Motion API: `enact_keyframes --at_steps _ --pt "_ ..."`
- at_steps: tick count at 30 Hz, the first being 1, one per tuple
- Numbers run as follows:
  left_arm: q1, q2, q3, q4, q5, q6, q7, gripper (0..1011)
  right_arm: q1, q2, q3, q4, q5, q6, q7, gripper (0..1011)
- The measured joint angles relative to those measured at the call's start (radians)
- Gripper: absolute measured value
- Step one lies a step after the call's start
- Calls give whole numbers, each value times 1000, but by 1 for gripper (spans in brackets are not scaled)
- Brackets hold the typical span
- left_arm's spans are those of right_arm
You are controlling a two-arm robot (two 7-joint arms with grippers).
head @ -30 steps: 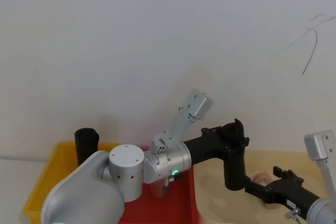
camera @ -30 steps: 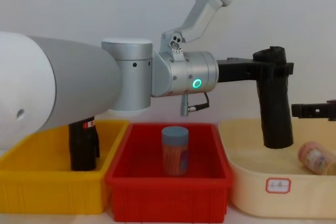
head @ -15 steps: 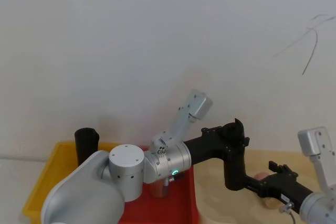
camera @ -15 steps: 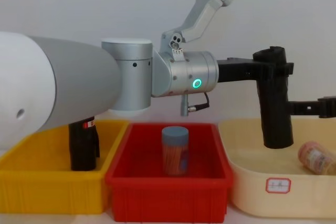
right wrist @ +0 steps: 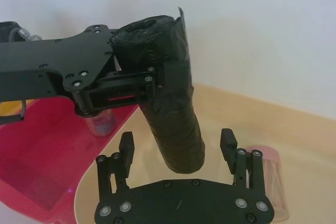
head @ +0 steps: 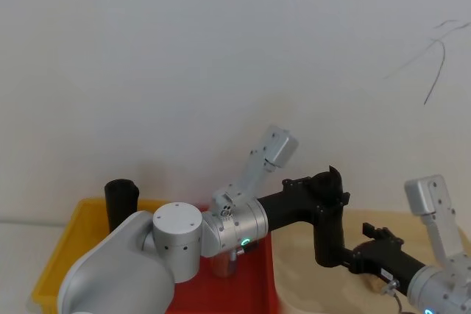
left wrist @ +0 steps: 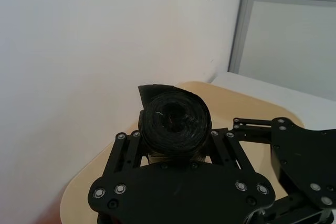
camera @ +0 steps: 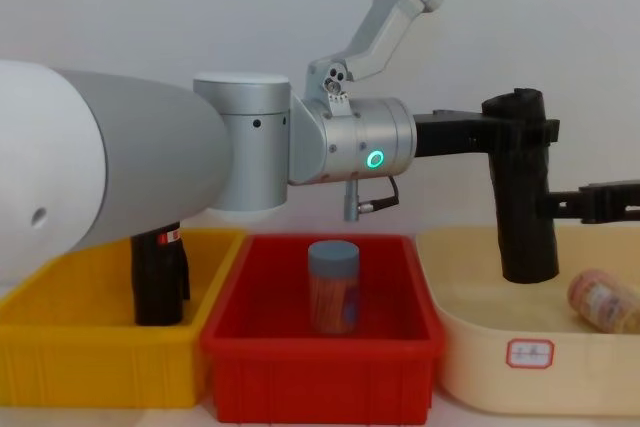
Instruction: Pick up the garbage bag with the one hand and transfer it to the other hand.
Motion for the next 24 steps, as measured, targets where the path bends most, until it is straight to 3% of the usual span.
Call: enact_keyframes --at_steps 24 --pt "0 0 0 0 0 0 0 506 82 -22 -49 128 6 -67 12 1000"
